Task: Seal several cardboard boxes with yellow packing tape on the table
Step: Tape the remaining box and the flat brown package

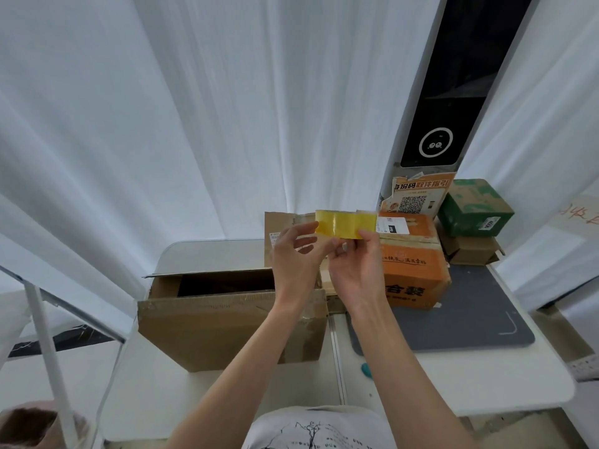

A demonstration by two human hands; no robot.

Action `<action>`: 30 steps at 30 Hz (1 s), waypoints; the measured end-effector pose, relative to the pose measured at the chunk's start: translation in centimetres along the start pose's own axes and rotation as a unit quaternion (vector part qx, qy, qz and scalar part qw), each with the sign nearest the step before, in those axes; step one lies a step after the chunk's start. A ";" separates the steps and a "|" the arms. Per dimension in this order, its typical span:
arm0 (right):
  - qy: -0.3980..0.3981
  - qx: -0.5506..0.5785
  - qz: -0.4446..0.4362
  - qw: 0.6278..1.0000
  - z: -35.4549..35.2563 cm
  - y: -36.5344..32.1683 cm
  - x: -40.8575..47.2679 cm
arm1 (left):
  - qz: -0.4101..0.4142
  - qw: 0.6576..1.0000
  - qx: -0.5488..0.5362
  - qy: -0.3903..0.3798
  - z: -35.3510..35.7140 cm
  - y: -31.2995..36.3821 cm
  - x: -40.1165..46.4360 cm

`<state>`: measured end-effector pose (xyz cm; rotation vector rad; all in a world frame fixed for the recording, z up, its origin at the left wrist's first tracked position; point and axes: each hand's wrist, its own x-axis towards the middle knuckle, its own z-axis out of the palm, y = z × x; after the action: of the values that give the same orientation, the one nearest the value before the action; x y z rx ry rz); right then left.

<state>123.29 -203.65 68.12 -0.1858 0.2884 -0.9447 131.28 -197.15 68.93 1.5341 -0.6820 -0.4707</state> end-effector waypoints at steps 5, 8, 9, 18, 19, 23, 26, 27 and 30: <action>-0.015 -0.030 0.023 0.999 -0.7 0.2 -0.1 | 0.014 0.999 0.028 -0.026 0.0 -0.4 0.3; -0.037 -0.052 0.026 0.998 -0.9 -0.2 -0.4 | 0.023 0.998 0.015 -0.052 -0.6 -1.1 0.7; -0.053 -0.071 0.025 0.996 -0.9 -0.3 -0.5 | 0.023 0.998 0.011 -0.060 -0.8 -1.3 0.8; -0.106 -0.105 -0.004 0.989 -1.5 -0.8 0.0 | 0.019 0.992 -0.044 -0.120 -2.8 -0.6 2.0; -0.099 -0.110 -0.005 0.989 -1.5 -0.9 0.0 | 0.023 0.992 -0.040 -0.121 -2.8 -0.5 2.1; -0.028 -0.241 -0.036 0.969 -1.4 -1.5 -0.2 | 0.102 0.990 0.025 -0.091 -2.6 0.6 2.6; 0.022 -0.434 -0.069 0.898 -1.0 -1.4 -0.5 | 0.236 0.958 0.117 -0.111 -2.5 2.6 3.2; 0.032 -0.474 -0.073 0.877 -0.7 -1.2 -0.5 | 0.269 0.942 0.151 -0.136 -2.4 3.4 3.3; 0.019 -0.531 -0.106 0.841 0.0 -0.7 -0.7 | 0.344 0.879 0.267 -0.196 -1.6 4.8 3.7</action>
<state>122.37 -203.47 68.43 -1.2467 0.8293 -0.9158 134.44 -198.38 74.27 1.5699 -1.7119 -0.0319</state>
